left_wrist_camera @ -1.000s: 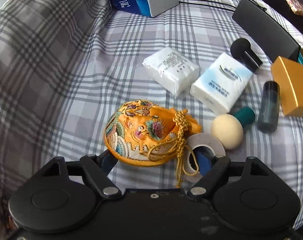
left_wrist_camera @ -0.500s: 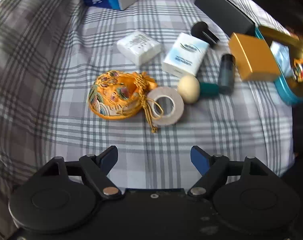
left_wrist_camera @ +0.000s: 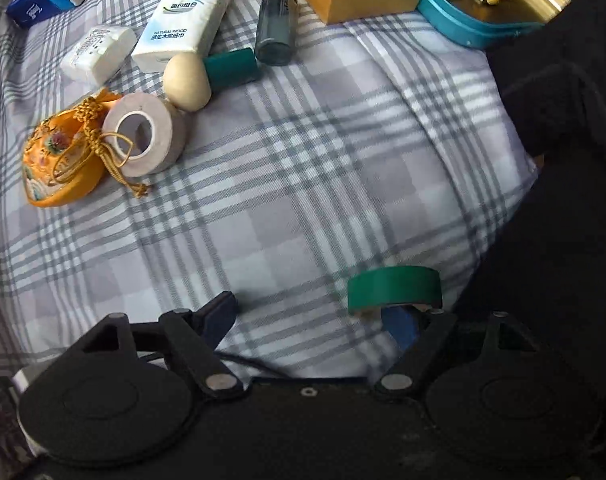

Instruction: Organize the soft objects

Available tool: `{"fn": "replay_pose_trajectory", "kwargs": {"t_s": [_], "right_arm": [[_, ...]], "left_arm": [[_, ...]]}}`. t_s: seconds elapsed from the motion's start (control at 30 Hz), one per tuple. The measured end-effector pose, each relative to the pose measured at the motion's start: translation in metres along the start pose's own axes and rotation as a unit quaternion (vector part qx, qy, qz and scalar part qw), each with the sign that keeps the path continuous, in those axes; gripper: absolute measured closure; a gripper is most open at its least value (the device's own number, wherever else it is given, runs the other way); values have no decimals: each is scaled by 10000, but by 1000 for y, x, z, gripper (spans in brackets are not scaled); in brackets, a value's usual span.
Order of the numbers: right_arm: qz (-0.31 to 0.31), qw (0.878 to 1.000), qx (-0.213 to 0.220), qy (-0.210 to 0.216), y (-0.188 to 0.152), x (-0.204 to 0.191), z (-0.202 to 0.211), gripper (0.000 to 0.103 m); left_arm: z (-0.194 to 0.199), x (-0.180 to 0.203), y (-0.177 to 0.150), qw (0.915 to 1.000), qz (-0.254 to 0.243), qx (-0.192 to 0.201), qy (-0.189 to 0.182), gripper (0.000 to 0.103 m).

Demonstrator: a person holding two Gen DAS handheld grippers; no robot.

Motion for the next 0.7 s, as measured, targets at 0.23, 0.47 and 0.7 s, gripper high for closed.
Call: {"fn": "replay_pose_trajectory", "kwargs": {"t_s": [0.23, 0.47, 0.7], "right_arm": [[-62, 10000, -21, 10, -1, 0, 0, 57], [12, 10000, -13, -1, 0, 0, 0, 56], [-84, 10000, -37, 21, 0, 3, 0, 57]], "left_arm": [[6, -4, 37, 9968, 618, 441, 229, 24], [12, -18, 36, 9930, 615, 634, 783, 24], [23, -7, 16, 9967, 505, 599, 207, 23]]}}
Point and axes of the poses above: each gripper's, at about its wrist camera, not at the fingertips, and z roughly against the way its jaws point, x to its right, y to its top, the point moved 7 cm from there along -z, roughly the way its jaws point, and after that the axes turned 10 degrees about y, right-handed, at the moved point
